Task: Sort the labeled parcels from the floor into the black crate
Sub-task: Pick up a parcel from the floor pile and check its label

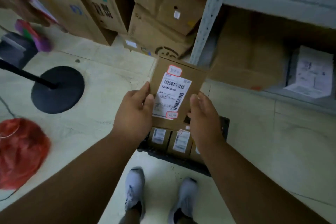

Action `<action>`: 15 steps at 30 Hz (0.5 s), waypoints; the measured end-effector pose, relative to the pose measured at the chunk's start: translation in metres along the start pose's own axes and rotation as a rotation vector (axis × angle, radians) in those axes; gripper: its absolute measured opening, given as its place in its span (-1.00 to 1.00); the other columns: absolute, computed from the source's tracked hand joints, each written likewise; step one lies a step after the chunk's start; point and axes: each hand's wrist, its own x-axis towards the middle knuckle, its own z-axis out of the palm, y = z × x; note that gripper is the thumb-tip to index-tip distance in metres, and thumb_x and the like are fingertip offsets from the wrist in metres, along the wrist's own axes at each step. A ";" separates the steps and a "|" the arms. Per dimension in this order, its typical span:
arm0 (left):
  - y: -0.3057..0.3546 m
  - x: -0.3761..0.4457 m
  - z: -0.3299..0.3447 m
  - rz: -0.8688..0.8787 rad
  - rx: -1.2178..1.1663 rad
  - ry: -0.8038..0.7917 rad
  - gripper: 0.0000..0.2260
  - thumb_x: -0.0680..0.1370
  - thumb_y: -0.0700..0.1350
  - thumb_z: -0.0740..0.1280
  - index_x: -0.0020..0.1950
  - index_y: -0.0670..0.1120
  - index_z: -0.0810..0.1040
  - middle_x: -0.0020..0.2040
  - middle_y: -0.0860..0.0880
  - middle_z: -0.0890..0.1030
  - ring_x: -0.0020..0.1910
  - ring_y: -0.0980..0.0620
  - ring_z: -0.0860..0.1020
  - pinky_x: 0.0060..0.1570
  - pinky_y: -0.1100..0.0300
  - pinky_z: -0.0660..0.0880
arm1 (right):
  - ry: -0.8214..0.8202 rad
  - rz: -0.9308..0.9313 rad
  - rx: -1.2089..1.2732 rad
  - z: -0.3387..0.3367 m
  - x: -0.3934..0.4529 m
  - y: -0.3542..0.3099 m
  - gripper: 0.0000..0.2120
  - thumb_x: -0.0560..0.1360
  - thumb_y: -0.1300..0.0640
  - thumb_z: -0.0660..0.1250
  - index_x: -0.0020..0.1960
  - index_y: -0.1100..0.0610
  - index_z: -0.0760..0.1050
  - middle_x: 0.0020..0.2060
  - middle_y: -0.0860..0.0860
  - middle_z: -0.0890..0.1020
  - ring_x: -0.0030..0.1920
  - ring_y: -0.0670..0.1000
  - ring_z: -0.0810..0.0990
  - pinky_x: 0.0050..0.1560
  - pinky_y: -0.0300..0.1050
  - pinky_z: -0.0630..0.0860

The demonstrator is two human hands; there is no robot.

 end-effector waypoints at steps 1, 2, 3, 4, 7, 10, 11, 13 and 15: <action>-0.025 0.011 0.020 -0.012 0.036 -0.010 -0.58 0.67 0.07 0.11 0.53 0.10 0.34 0.28 -0.03 0.49 0.24 0.01 0.50 0.24 0.03 0.46 | 0.003 0.059 0.016 0.017 0.017 0.032 -0.79 0.65 -0.15 0.16 0.18 -0.19 0.51 0.06 -0.25 0.68 0.10 -0.19 0.63 0.15 -0.09 0.57; -0.051 0.021 0.041 -0.022 0.074 -0.021 -0.59 0.67 0.07 0.11 0.52 0.07 0.35 0.25 -0.01 0.48 0.20 0.01 0.50 0.17 0.08 0.48 | 0.008 0.106 0.023 0.033 0.034 0.065 -0.68 0.63 -0.21 0.14 0.29 -0.14 0.49 0.17 -0.14 0.65 0.19 -0.07 0.61 0.25 0.06 0.53; -0.076 0.031 0.062 -0.037 0.109 -0.034 -0.60 0.67 0.06 0.11 0.50 0.05 0.37 0.19 0.02 0.45 0.14 0.03 0.49 0.04 0.20 0.48 | 0.004 0.149 0.022 0.048 0.049 0.098 -0.57 0.61 -0.26 0.12 0.36 -0.09 0.46 0.25 -0.06 0.62 0.26 0.01 0.58 0.31 0.14 0.49; -0.102 0.039 0.084 -0.060 0.139 -0.051 -0.63 0.67 0.06 0.11 0.46 0.04 0.38 0.12 0.06 0.42 0.07 0.06 0.47 -0.13 0.34 0.43 | -0.002 0.196 0.011 0.063 0.062 0.130 -0.48 0.58 -0.32 0.10 0.41 -0.07 0.43 0.29 -0.02 0.60 0.28 0.05 0.56 0.32 0.18 0.47; -0.170 0.058 0.146 -0.152 0.147 -0.137 -0.74 0.64 0.04 0.16 0.32 0.04 0.41 0.03 0.09 0.47 -0.03 0.07 0.54 -0.43 0.46 0.38 | 0.013 0.315 -0.014 0.093 0.093 0.224 -0.38 0.50 -0.41 0.07 0.40 -0.10 0.45 0.28 0.00 0.60 0.22 0.08 0.59 0.26 0.19 0.51; -0.228 0.076 0.194 -0.178 0.133 -0.231 -0.76 0.62 -0.01 0.20 0.29 0.03 0.42 0.13 -0.01 0.58 -0.01 -0.01 0.63 -0.23 0.23 0.62 | 0.013 0.391 -0.025 0.113 0.120 0.297 -0.29 0.39 -0.46 0.09 0.39 -0.11 0.47 0.31 0.01 0.58 0.28 0.10 0.56 0.32 0.21 0.47; -0.242 0.080 0.207 -0.181 0.148 -0.254 -0.74 0.62 0.00 0.19 0.31 0.04 0.41 0.16 -0.03 0.57 0.02 -0.03 0.62 -0.17 0.14 0.65 | -0.001 0.415 -0.035 0.118 0.127 0.316 -0.28 0.39 -0.46 0.11 0.42 -0.11 0.44 0.34 0.01 0.56 0.31 0.11 0.53 0.34 0.20 0.45; -0.266 0.087 0.231 -0.199 0.221 -0.306 -0.68 0.63 0.02 0.17 0.39 0.04 0.36 0.23 -0.08 0.52 0.12 -0.09 0.58 -0.05 0.00 0.65 | -0.041 0.434 -0.063 0.128 0.137 0.344 -0.41 0.50 -0.38 0.17 0.41 -0.09 0.45 0.34 0.01 0.55 0.29 0.08 0.54 0.31 0.15 0.48; -0.285 0.090 0.248 -0.230 0.332 -0.351 -0.61 0.64 0.06 0.15 0.45 0.02 0.31 0.32 -0.15 0.43 0.25 -0.17 0.49 0.09 -0.12 0.59 | -0.083 0.370 -0.157 0.138 0.144 0.362 -0.62 0.60 -0.24 0.20 0.32 -0.11 0.49 0.14 -0.06 0.63 0.00 -0.07 0.59 0.02 -0.09 0.57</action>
